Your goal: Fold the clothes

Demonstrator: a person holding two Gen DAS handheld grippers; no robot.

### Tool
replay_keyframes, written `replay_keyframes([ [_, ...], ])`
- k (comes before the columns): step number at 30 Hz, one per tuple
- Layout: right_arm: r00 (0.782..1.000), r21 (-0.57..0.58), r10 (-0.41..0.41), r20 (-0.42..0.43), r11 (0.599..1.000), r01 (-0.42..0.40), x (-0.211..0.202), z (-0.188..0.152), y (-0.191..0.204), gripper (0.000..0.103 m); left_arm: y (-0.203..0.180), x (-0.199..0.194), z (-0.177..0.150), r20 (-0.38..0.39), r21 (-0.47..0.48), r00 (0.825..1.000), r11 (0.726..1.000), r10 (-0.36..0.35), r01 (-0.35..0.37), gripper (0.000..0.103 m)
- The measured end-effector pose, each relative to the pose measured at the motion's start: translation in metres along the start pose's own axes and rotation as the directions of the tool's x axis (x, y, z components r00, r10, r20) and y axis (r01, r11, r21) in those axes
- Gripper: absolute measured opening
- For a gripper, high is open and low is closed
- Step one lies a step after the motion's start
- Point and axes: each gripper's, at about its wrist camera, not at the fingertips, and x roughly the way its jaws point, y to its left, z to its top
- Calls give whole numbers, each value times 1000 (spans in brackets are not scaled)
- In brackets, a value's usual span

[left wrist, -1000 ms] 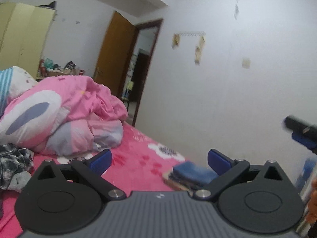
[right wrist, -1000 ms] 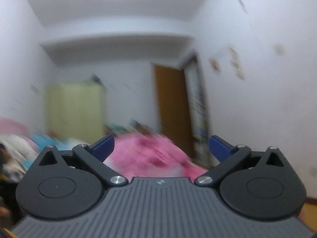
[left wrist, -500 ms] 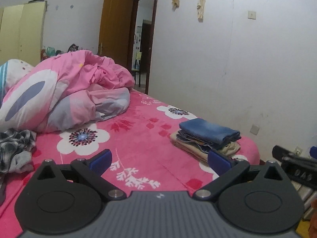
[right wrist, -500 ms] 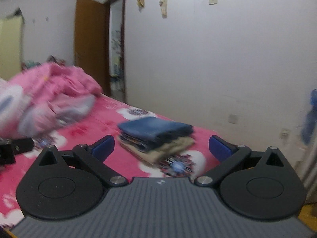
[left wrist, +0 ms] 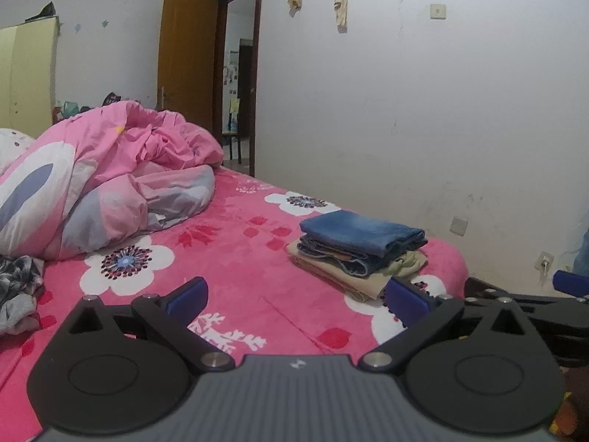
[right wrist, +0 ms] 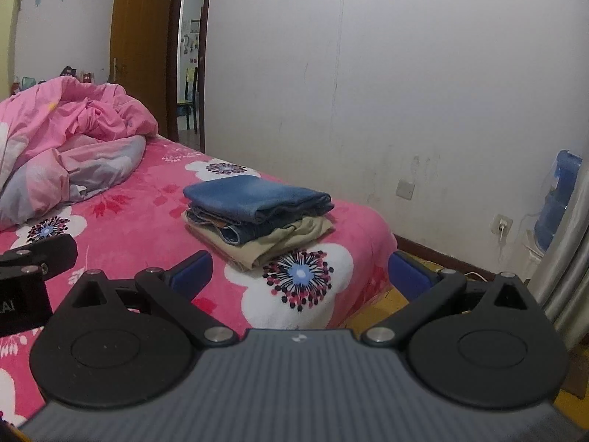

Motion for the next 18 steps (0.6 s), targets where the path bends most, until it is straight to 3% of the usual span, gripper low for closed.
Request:
replay_keyframes([
  [10, 1000, 28, -4, -5, 1000, 4, 3, 1, 0, 102, 20, -1, 2, -5, -35, 998, 997, 67, -67, 103],
  [18, 1000, 35, -1, -1, 999, 1, 2, 3, 5, 102, 36, -9, 9, 5, -81, 997, 994, 78, -78, 103],
])
